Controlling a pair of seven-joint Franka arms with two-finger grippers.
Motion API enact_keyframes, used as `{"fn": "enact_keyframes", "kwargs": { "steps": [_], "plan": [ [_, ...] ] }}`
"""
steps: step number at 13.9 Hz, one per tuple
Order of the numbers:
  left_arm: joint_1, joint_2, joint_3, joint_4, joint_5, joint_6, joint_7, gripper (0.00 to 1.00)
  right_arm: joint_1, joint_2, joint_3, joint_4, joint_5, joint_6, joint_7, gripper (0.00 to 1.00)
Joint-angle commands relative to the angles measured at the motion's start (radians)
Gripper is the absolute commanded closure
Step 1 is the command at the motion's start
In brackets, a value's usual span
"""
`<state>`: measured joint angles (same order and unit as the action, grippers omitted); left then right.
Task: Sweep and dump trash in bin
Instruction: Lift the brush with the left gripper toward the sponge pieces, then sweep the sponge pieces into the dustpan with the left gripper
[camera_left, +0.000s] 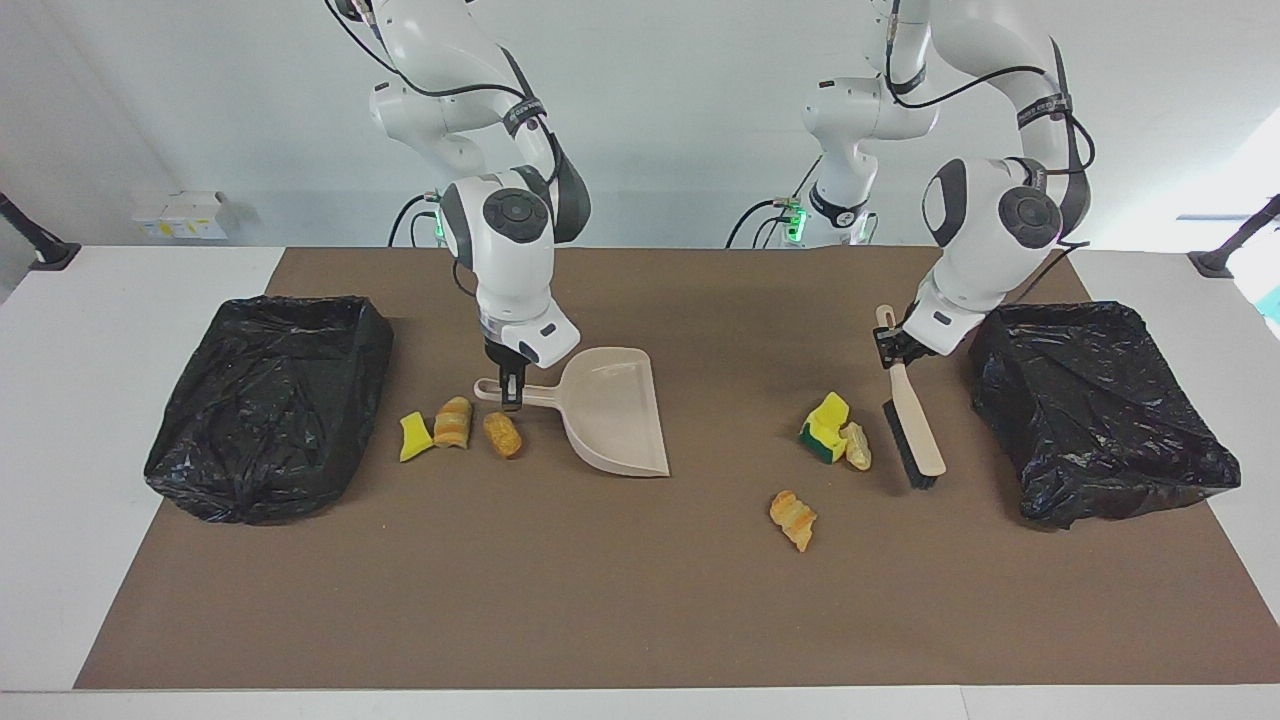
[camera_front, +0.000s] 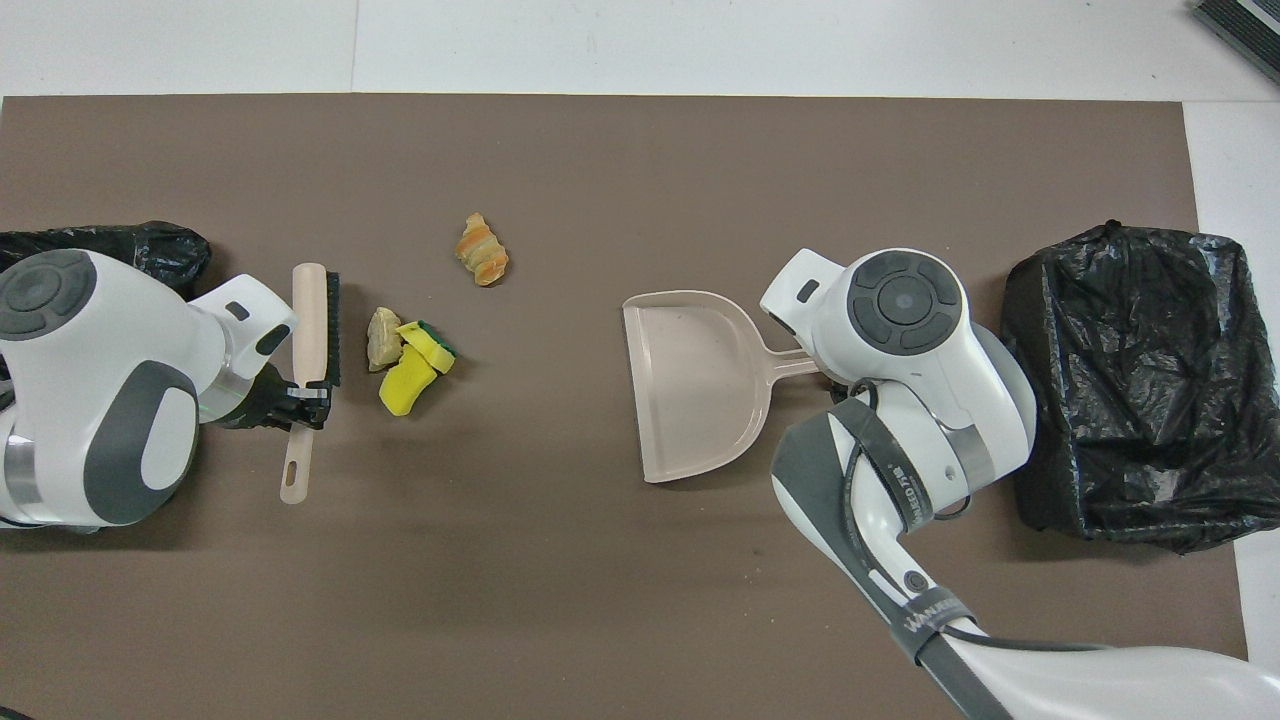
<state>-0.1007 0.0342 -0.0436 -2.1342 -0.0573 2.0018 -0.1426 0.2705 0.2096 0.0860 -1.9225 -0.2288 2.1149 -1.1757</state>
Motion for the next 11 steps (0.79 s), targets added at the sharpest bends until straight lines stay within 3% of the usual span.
{"fn": "enact_keyframes", "kwargs": {
  "steps": [1, 5, 11],
  "plan": [
    [-0.01, -0.059, -0.001, -0.102, 0.005, 0.028, -0.044, 1.0, 0.013, -0.013, 0.001, -0.039, -0.023, 0.014, 0.109, 1.0],
    [-0.117, -0.03, -0.004, -0.107, -0.055, 0.132, -0.185, 1.0, 0.049, -0.006, 0.001, -0.05, -0.024, 0.011, 0.214, 1.0],
    [-0.282, -0.03, -0.006, -0.105, -0.154, 0.166, -0.189, 1.0, 0.049, -0.004, 0.001, -0.053, -0.024, 0.019, 0.215, 1.0]
  ]
}}
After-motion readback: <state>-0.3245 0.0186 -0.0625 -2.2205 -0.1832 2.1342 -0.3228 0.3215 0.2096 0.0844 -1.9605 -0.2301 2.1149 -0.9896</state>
